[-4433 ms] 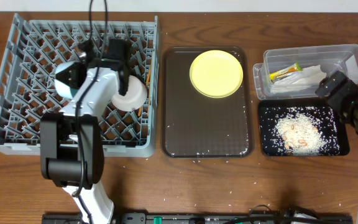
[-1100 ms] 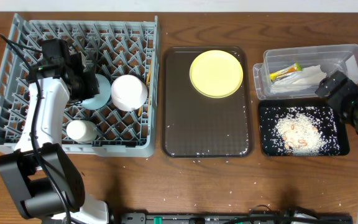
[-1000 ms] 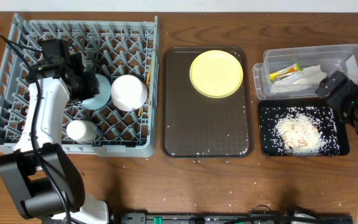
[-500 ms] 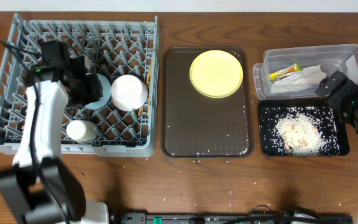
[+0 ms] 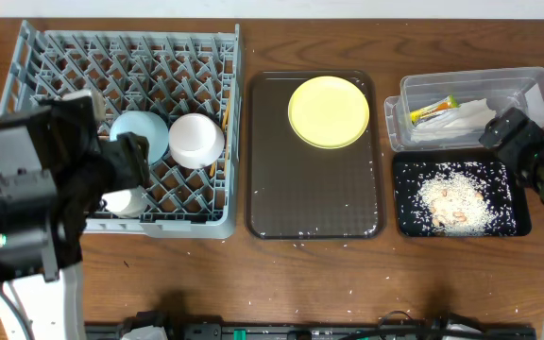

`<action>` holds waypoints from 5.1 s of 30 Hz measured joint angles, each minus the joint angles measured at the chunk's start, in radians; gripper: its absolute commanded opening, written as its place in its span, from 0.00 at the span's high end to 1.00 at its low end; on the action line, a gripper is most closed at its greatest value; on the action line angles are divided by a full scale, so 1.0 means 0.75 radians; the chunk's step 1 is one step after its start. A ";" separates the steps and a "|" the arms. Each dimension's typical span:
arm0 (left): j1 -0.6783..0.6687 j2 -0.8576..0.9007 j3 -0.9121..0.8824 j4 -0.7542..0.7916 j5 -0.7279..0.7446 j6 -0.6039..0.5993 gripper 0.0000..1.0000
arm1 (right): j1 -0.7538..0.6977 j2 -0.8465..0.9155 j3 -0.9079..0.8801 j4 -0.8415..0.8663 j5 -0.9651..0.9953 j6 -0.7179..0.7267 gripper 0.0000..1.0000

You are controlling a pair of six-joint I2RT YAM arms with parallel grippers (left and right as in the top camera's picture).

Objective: Sort waste into correct bins and load items into the dishwasher

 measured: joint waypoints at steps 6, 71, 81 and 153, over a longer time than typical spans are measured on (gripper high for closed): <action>-0.048 -0.075 0.000 0.055 0.034 0.017 0.39 | -0.001 0.000 0.000 0.001 0.001 0.000 0.01; -0.730 0.380 0.001 0.290 -0.237 -0.070 0.44 | 0.939 1.022 -0.067 0.604 0.263 1.052 0.99; -0.730 0.380 0.001 0.317 -0.182 -0.072 0.25 | 0.737 0.844 -0.083 0.523 0.030 0.392 0.99; -0.144 0.844 0.007 0.800 -1.110 1.124 0.88 | 0.659 0.343 -0.085 0.357 -0.595 -0.589 0.04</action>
